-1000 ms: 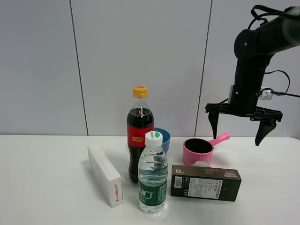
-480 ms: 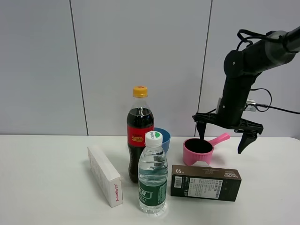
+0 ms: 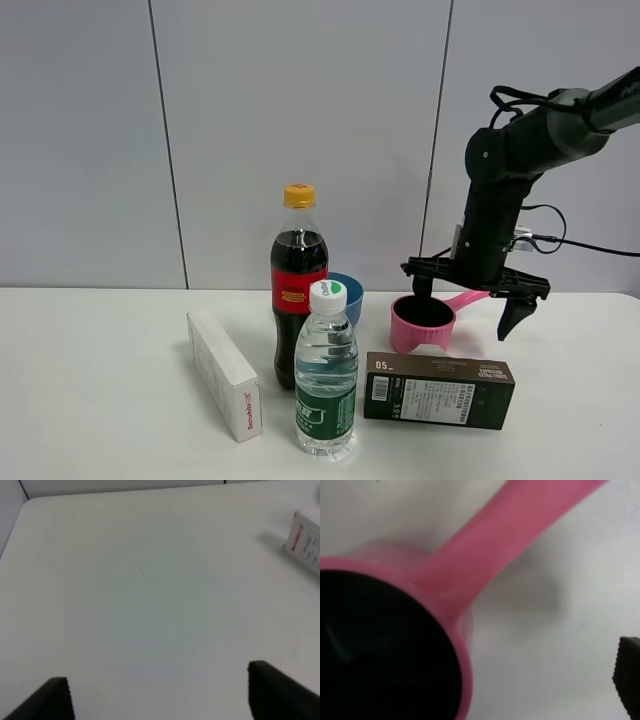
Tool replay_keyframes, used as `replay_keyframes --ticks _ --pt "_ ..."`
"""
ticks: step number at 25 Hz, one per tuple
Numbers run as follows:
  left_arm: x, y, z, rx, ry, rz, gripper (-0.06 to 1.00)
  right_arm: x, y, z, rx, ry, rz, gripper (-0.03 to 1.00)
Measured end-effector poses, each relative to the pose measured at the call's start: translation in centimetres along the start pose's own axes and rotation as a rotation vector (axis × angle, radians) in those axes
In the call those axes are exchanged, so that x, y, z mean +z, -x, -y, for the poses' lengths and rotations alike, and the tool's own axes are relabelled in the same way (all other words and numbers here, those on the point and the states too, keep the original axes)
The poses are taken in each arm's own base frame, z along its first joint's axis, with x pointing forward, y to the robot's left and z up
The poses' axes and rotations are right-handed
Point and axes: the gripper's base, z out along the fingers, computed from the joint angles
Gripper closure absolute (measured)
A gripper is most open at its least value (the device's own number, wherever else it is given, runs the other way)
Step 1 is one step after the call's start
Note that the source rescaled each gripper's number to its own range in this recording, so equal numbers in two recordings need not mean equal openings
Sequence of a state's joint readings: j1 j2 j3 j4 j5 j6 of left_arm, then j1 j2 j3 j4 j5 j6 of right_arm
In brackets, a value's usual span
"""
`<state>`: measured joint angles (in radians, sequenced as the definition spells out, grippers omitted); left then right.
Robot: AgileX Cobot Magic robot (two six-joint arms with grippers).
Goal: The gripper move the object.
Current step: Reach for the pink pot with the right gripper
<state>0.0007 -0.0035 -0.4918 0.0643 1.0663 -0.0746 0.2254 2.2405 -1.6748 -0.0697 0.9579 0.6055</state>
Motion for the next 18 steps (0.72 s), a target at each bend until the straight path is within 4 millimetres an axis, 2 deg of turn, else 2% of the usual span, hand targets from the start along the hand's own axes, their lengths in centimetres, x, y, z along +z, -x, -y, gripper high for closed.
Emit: replay_keyframes --ticks 5,15,18 --pt "0.0 0.0 0.0 0.000 0.000 0.000 -0.06 0.6 -0.1 -0.4 -0.027 0.003 0.006 0.06" --pt "0.0 0.0 0.0 0.000 0.000 0.000 -0.06 0.7 0.1 -0.4 -0.049 -0.010 0.032 0.18" --pt "0.0 0.0 0.0 0.000 0.000 0.000 -0.06 1.2 0.0 -0.4 -0.053 -0.019 0.024 0.27"
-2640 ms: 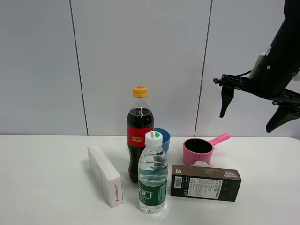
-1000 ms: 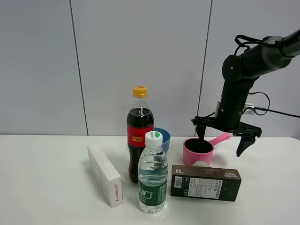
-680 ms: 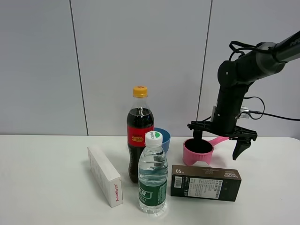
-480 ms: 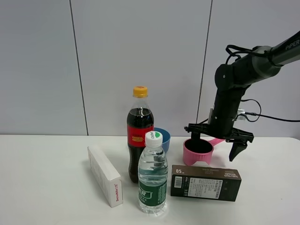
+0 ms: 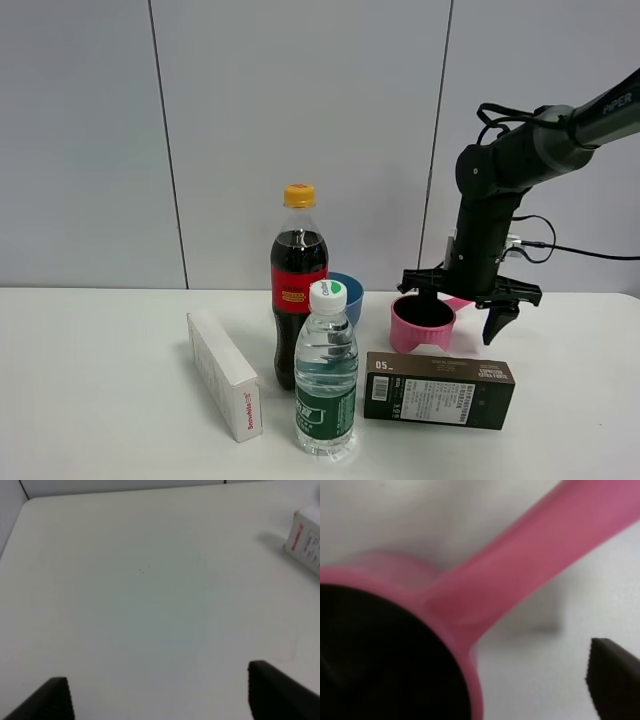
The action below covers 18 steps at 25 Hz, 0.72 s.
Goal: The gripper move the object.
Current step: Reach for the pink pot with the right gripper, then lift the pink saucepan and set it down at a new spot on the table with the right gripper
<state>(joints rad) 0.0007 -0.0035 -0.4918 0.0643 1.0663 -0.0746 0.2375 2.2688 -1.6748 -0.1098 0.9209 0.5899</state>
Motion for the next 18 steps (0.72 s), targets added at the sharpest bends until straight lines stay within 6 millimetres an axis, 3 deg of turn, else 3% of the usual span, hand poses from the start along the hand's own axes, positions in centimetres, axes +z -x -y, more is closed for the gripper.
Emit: replay_keyframes --ticks 8,14,18 --pt "0.00 0.00 0.00 0.000 0.000 0.000 -0.06 0.21 0.16 -0.16 -0.009 0.006 0.023 0.56" --pt "0.00 0.00 0.00 0.000 0.000 0.000 -0.06 0.20 0.20 -0.24 -0.054 0.000 0.036 0.91" --pt "0.00 0.00 0.00 0.000 0.000 0.000 -0.06 0.20 0.21 -0.24 -0.104 -0.001 0.037 0.96"
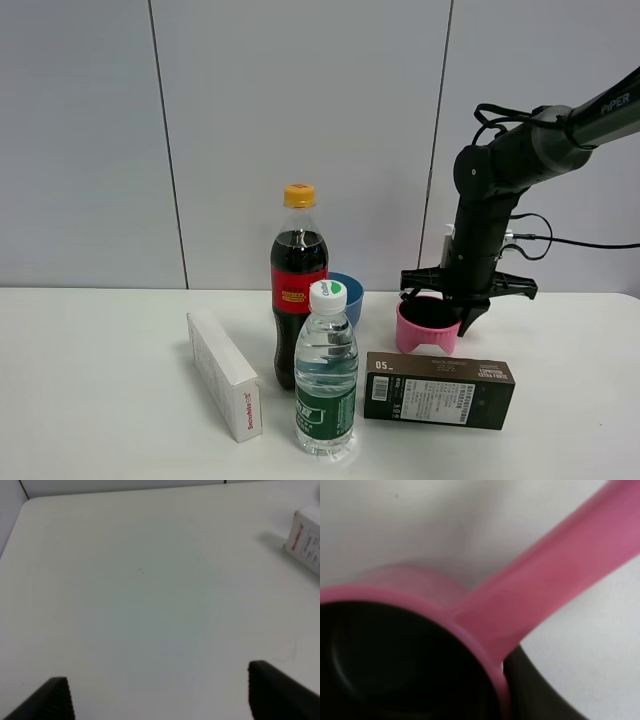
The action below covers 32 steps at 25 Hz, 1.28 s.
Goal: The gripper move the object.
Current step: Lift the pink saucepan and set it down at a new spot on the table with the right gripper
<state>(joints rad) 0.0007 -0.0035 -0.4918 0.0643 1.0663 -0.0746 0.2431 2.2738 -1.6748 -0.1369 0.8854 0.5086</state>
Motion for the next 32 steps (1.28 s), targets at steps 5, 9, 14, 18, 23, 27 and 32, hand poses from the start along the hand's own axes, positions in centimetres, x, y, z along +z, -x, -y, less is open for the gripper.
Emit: replay_keyframes --ticks 5,9,14,18,23,27,32 --pt "0.0 0.0 0.0 0.000 0.000 0.000 -0.06 -0.1 -0.1 0.1 -0.056 -0.010 -0.018 0.96" --pt "0.0 0.0 0.0 0.000 0.000 0.000 -0.06 -0.9 -0.2 0.2 -0.077 -0.016 -0.028 0.97" --pt "0.0 0.0 0.0 0.000 0.000 0.000 -0.06 -3.7 0.1 0.4 -0.114 -0.003 0.011 0.97" --pt "0.0 0.0 0.0 0.000 0.000 0.000 -0.06 -7.3 0.1 0.9 -0.151 0.008 0.049 0.97" --pt "0.0 0.0 0.0 0.000 0.000 0.000 -0.06 -12.9 -0.3 1.8 -0.177 0.024 0.114 0.97" --pt "0.0 0.0 0.0 0.000 0.000 0.000 -0.06 -19.1 -1.4 2.5 -0.180 0.063 0.230 0.97" --pt "0.0 0.0 0.0 0.000 0.000 0.000 -0.06 -27.4 -5.2 1.4 -0.292 0.150 0.413 0.97"
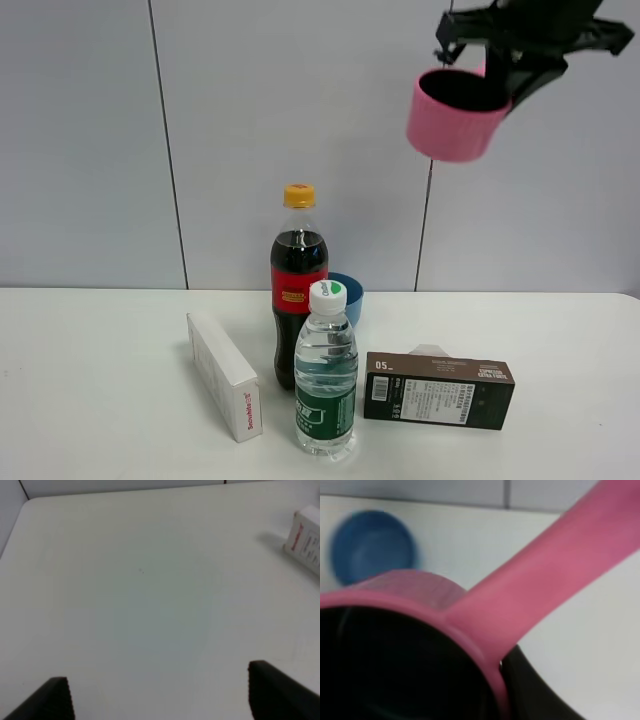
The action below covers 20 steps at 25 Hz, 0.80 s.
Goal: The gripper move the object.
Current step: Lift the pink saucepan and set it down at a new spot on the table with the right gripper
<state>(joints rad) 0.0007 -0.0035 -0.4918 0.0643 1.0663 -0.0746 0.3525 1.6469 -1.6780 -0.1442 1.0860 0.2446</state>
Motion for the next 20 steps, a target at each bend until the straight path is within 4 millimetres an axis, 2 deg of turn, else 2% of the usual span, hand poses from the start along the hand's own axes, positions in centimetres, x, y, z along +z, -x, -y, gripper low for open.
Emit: replay_keyframes --ticks 3,7,8,11,15,20 --pt "0.0 0.0 0.0 0.000 0.000 0.000 -0.06 -3.1 -0.6 -3.6 -0.109 0.087 0.079 0.97" --pt "0.0 0.0 0.0 0.000 0.000 0.000 -0.06 -4.8 -1.5 -9.1 -0.226 0.205 0.120 0.97" --pt "0.0 0.0 0.0 0.000 0.000 0.000 -0.06 -5.6 -1.7 -11.8 -0.277 0.265 0.139 0.97" --pt "0.0 0.0 0.0 0.000 0.000 0.000 -0.06 -6.5 -1.7 -15.1 -0.342 0.336 0.174 0.97" --pt "0.0 0.0 0.0 0.000 0.000 0.000 -0.06 -5.8 -2.1 -19.3 -0.447 0.386 0.181 0.97" --pt "0.0 0.0 0.0 0.000 0.000 0.000 -0.06 -3.2 -3.0 -24.5 -0.565 0.424 0.162 0.97"
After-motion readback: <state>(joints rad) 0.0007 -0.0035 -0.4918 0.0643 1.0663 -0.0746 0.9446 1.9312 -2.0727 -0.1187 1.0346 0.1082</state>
